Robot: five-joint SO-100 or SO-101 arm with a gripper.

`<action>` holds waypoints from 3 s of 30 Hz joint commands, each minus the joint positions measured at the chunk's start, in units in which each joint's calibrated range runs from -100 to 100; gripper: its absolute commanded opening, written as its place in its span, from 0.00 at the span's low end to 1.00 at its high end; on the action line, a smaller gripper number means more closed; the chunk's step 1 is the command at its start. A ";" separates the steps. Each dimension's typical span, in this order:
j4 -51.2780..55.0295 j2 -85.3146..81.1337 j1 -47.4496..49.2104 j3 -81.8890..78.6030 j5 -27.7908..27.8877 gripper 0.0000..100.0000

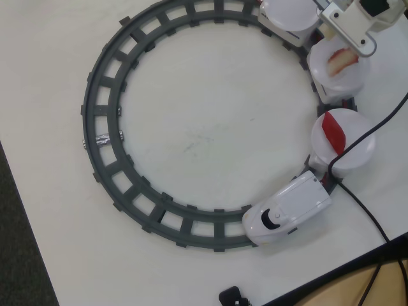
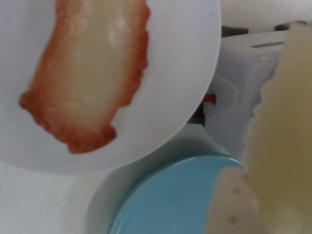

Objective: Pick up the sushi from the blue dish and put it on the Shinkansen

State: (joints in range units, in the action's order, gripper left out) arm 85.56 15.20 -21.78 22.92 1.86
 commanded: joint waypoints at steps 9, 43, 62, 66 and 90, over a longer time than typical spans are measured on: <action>-0.46 -0.54 0.39 2.76 0.24 0.02; -8.16 -1.46 1.53 -10.80 0.19 0.02; -8.50 -6.31 -0.75 -15.29 0.14 0.02; -8.50 -6.47 -0.93 -16.36 0.19 0.02; 0.66 -16.49 0.30 -19.60 0.19 0.28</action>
State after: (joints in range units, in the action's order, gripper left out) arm 82.76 5.35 -21.94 3.20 1.80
